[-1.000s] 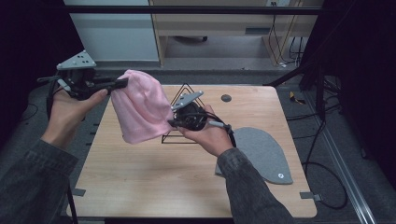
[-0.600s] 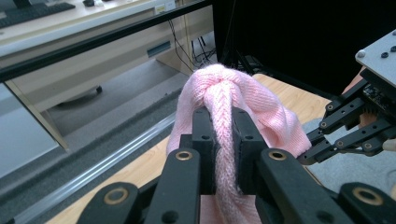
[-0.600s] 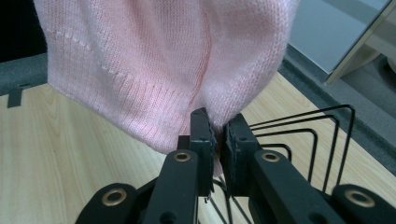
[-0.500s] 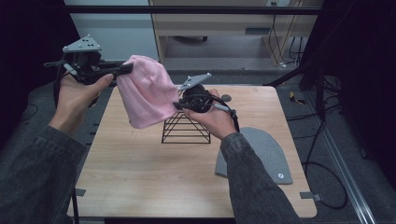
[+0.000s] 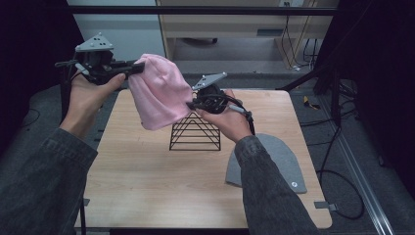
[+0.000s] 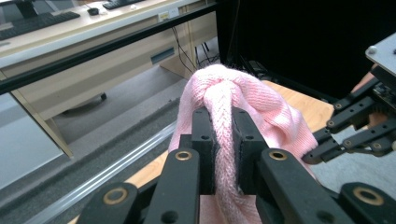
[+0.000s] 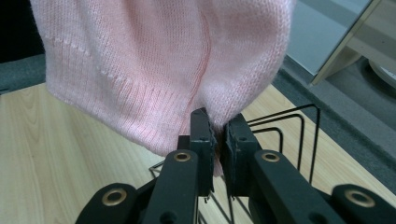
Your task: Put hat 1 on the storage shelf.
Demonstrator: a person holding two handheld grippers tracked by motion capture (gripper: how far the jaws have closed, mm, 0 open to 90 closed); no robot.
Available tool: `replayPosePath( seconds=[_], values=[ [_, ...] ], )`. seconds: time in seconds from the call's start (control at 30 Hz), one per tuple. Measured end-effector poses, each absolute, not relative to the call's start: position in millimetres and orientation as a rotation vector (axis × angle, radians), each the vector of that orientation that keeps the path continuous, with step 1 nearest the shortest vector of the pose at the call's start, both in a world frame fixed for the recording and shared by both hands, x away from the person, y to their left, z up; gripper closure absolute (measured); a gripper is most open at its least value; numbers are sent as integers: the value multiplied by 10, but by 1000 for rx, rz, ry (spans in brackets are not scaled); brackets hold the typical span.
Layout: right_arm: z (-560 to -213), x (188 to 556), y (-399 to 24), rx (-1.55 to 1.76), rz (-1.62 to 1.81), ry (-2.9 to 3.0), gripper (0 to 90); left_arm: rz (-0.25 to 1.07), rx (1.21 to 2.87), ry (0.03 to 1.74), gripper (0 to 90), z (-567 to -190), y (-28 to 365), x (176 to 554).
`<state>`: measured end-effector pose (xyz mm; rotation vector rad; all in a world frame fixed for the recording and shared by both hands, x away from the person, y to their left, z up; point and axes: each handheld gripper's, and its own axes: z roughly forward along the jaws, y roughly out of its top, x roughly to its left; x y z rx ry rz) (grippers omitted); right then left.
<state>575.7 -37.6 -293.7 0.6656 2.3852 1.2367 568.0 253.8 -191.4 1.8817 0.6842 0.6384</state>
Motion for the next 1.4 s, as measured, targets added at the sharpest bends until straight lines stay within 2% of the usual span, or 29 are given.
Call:
replayPosePath(
  seconds=[0.23, 0.7, 1.4],
  values=[
    [-2978, 5848, -414, 689, 1249, 2370, 840, 656, 1875, 649, 814, -1887, 2453, 5801],
    [-3227, 5914, -563, 737, 1214, 2337, 840, 638, 1868, 632, 814, -2111, 2263, 6033],
    [-3434, 5850, -706, 737, 1199, 2332, 840, 604, 1860, 622, 812, -2305, 2109, 6028]
  ],
)
